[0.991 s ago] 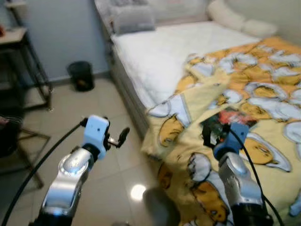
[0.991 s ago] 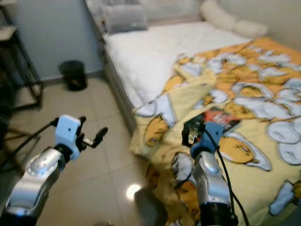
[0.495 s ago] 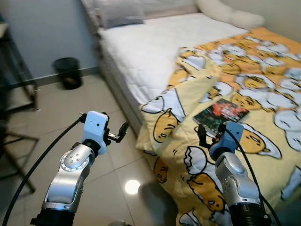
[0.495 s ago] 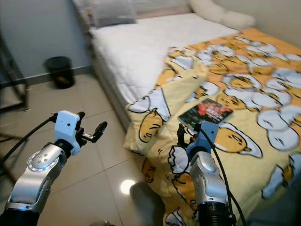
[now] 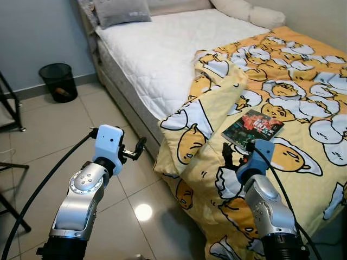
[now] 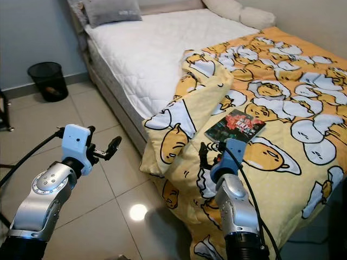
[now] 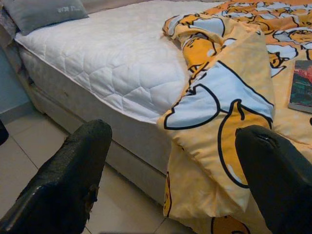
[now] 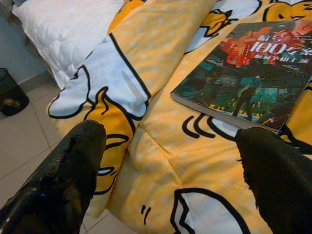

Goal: Clean up the room

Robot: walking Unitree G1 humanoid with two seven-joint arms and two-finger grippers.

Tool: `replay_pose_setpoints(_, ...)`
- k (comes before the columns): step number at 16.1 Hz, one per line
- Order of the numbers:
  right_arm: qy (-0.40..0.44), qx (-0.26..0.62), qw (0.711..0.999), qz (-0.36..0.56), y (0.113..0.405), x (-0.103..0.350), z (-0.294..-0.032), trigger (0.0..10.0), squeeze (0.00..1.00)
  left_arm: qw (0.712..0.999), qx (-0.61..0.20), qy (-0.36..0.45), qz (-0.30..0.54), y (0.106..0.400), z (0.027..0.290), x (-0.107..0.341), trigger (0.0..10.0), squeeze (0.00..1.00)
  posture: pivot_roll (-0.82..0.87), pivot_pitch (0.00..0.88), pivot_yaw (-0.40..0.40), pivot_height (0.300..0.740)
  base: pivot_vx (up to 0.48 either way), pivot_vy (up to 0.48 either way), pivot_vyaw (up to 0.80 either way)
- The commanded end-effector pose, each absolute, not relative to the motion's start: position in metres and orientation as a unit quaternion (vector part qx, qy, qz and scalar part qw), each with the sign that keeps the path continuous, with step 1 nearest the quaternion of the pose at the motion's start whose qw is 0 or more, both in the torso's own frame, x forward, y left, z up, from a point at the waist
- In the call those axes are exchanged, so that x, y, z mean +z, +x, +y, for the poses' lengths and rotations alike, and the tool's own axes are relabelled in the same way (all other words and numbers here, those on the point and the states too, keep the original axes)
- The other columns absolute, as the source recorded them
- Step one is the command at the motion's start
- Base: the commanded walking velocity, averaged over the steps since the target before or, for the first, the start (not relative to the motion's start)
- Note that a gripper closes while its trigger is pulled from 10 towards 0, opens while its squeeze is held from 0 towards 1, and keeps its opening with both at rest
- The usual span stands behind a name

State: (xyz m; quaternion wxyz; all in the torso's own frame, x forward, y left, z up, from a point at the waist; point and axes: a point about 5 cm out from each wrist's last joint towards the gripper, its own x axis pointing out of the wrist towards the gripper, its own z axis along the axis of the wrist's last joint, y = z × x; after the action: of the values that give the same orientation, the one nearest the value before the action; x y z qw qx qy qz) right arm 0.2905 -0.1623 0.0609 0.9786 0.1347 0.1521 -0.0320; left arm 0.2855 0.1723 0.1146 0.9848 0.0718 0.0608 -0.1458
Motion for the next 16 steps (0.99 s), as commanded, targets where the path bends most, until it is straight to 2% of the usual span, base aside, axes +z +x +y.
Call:
replay_pose_setpoints(1, 0.130, -0.032, 0.981, 0.142, 0.2926, 0.0673, -0.1654, 10.0, 0.33, 0.985, -0.145, 0.068, 0.062, 0.2856, 0.1729, 0.1130, 10.0, 0.47, 0.07, 0.000, -0.010, 0.740, 0.000, 0.000, 0.00)
replay_pose_setpoints(2, 0.129, -0.032, 0.981, 0.142, 0.2926, 0.0670, -0.1653, 10.0, 0.00, 0.985, -0.148, 0.067, 0.061, 0.2854, 0.1724, 0.1132, 10.0, 0.47, 0.07, 0.000, -0.010, 0.740, 0.247, 0.000, 0.00)
replay_pose_setpoints(16, 0.117, -0.021, 0.981, 0.151, 0.2923, 0.0648, -0.1630, 10.0, 0.00, 0.985, -0.152, 0.065, 0.058, 0.2862, 0.1704, 0.1148, 10.0, 0.48, 0.07, 0.000, -0.010, 0.740, 0.353, 0.000, -0.06)
